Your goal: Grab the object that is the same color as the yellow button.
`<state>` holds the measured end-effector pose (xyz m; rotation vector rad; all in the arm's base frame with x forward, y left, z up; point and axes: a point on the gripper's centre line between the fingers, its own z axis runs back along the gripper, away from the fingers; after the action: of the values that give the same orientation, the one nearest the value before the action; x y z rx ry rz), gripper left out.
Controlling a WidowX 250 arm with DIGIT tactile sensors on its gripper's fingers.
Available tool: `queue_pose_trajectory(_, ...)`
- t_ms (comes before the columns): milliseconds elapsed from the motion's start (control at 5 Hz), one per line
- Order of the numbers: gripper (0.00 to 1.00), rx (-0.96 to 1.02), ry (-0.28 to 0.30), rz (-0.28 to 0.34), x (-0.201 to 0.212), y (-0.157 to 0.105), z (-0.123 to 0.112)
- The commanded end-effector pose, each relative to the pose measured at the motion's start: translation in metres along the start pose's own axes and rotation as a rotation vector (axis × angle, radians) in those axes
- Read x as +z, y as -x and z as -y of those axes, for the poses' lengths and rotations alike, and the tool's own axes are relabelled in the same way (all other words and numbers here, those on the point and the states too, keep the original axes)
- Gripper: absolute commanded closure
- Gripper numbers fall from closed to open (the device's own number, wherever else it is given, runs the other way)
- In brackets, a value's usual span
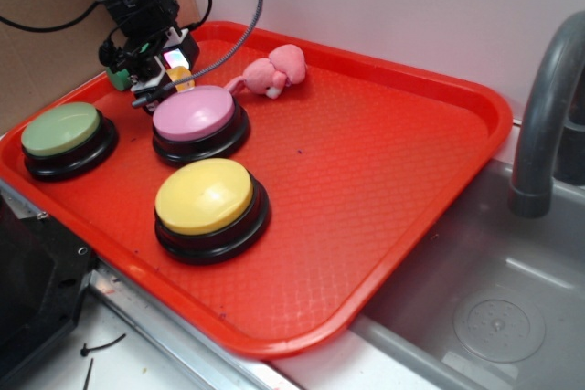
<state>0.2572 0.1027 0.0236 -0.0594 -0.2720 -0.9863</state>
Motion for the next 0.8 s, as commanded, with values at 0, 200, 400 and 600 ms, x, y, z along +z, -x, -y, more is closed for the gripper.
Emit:
queue_pose_trajectory(0, 1.00, 0.027, -0.046, -0.020, 0.006, -0.009, -0.011)
queue_pose_trajectory(200, 1.00, 0.083, -0.051, -0.026, 0.012, -0.011, -0.010)
queue_pose_trajectory(400, 1.00, 0.306, -0.082, -0.059, 0.057, -0.027, 0.000)
queue_pose_trajectory(600, 1.00, 0.570, -0.010, 0.006, 0.105, -0.046, 0.012)
